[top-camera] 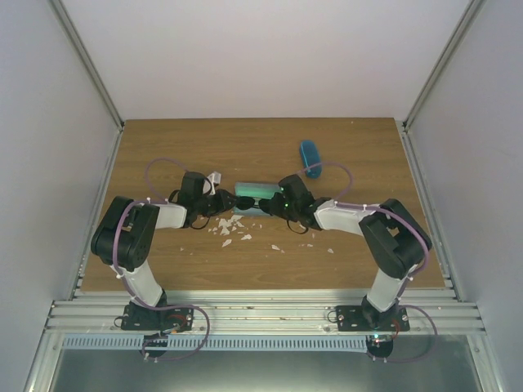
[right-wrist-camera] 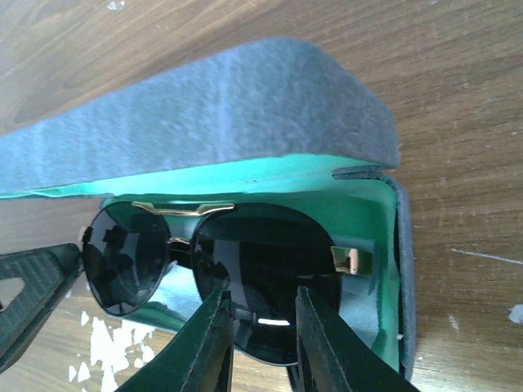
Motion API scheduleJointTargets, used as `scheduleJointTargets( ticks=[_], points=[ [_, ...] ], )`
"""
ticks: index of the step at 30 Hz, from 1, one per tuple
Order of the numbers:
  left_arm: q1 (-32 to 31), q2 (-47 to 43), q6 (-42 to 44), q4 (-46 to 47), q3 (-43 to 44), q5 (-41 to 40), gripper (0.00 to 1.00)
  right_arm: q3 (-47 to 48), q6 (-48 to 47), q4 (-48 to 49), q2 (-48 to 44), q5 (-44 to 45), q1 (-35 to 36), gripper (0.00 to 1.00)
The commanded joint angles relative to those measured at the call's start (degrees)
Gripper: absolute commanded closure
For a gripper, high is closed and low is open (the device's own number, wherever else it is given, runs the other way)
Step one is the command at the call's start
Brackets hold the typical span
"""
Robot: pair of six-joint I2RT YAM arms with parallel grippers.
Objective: Organize the sunglasses
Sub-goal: Place the sunglasses in the sunglasses case.
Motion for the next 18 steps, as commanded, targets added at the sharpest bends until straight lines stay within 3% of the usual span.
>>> scheduleJointTargets(
  ticks=[1, 12, 18],
  points=[
    [0.1, -0.3, 1.3, 0.9, -0.3, 1.3, 0.77, 1.5, -1.0, -1.6, 1.4, 0.7, 0.4, 0.76],
    [-0.4, 1.0, 1.5, 1.0, -0.9, 2.3, 0.82, 4.6, -2.7, -4.0, 2.7, 1.8, 0.5, 0.75],
    [-0.6, 0.9, 1.4, 0.7, -1.2, 2.2, 0.84, 5.3, -7.3, -3.9, 2.1, -4.2, 1.1, 0.74]
  ],
)
